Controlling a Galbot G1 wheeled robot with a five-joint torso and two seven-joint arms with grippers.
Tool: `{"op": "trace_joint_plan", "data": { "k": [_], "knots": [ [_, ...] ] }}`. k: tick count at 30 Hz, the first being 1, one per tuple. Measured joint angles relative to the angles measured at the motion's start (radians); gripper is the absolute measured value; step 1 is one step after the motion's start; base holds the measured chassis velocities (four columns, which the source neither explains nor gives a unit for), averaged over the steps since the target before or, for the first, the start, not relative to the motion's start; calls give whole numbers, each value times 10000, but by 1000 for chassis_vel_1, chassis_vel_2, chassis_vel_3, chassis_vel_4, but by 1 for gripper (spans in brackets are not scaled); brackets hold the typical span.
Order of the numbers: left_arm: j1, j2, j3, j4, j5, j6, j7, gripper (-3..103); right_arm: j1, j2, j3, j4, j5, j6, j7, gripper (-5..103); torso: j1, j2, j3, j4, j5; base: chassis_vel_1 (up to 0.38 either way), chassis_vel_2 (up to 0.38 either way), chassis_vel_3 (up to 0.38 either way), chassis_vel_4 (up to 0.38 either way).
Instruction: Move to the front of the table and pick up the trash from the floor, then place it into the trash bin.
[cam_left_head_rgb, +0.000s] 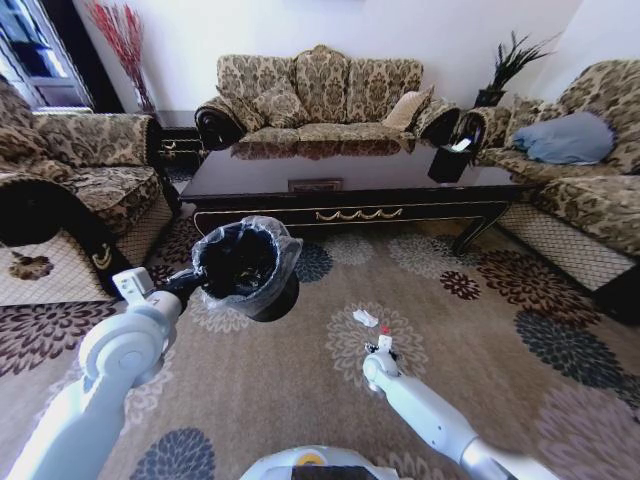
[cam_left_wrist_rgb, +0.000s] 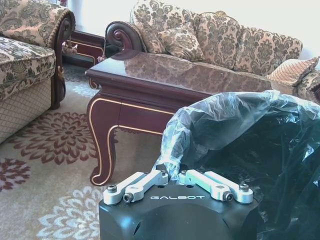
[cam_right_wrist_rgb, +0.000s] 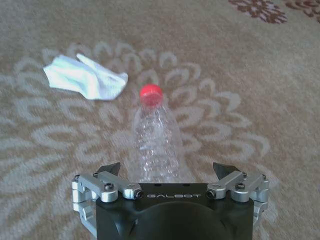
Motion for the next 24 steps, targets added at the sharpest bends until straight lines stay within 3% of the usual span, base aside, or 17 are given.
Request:
{"op": "trace_joint_plan", "data": {
  "k": [5,9,13,15,18,20,21,22,24],
  "knots": [
    [61,-15,0,-40,8,0,-21,3,-194,8,80,-70,-169,10,-100,100,0,0,0,0,0,0,0,0,0],
    [82,-12,11,-53,19,0,-27,3,-304,-48,93,1,-241,25,-122,91,0,0,0,0,0,0,0,0,0],
    [94,-11,30,-53,37,1,-35,3,-402,-133,94,135,-299,56,-149,70,0,1,0,0,0,0,0,0,0],
    [104,-15,37,-57,41,2,-37,3,-423,-146,89,174,-312,64,-150,70,0,2,0,0,0,0,0,0,0],
    [128,-23,43,-64,46,6,-39,3,-488,-188,53,352,-352,115,-159,53,0,2,0,0,0,0,0,0,0],
    [131,-23,43,-64,49,5,-41,3,-511,-199,43,424,-353,141,-166,53,0,2,0,0,0,0,0,0,0],
    [139,-22,40,-69,51,5,-42,3,-553,-228,27,577,-358,183,-174,42,0,2,0,1,0,0,0,0,0],
    [150,-16,34,-81,52,5,-42,3,-604,-274,17,738,-369,210,-176,39,0,2,0,1,0,0,0,0,0],
    [161,-14,28,-91,52,5,-43,3,-639,-306,15,833,-386,232,-176,39,0,1,0,1,0,0,0,0,0]
  ]
}}
